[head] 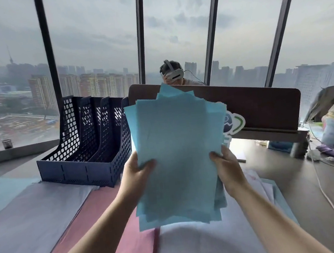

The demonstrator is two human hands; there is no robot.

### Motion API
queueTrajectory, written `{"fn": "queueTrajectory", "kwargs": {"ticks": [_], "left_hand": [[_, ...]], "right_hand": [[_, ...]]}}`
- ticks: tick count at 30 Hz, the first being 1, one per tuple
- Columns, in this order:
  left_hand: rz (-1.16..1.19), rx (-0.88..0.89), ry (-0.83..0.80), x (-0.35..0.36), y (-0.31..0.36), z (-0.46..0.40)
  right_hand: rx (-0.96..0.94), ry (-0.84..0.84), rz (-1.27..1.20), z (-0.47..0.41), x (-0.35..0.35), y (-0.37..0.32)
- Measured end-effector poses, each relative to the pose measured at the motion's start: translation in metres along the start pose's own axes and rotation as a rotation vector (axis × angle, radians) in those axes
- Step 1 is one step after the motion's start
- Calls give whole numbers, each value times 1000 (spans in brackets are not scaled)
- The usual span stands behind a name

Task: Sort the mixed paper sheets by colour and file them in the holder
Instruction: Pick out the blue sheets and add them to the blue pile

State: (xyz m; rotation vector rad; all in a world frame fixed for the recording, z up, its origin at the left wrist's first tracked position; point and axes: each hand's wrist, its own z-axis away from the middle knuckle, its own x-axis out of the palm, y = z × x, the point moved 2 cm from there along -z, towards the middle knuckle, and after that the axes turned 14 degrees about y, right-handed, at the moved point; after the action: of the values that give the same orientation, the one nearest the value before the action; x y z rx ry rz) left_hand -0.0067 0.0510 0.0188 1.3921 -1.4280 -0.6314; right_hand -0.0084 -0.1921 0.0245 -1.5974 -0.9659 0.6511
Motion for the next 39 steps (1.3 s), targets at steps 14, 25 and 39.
{"fn": "queueTrajectory", "kwargs": {"ticks": [14, 25, 39], "left_hand": [[-115, 217, 216, 26, -10, 29], [-59, 29, 104, 28, -38, 27], [-286, 18, 76, -1, -13, -9]], "right_hand": [[-287, 261, -53, 28, -16, 5], [-243, 207, -35, 30, -19, 23], [-236, 155, 138, 43, 8, -6]]}}
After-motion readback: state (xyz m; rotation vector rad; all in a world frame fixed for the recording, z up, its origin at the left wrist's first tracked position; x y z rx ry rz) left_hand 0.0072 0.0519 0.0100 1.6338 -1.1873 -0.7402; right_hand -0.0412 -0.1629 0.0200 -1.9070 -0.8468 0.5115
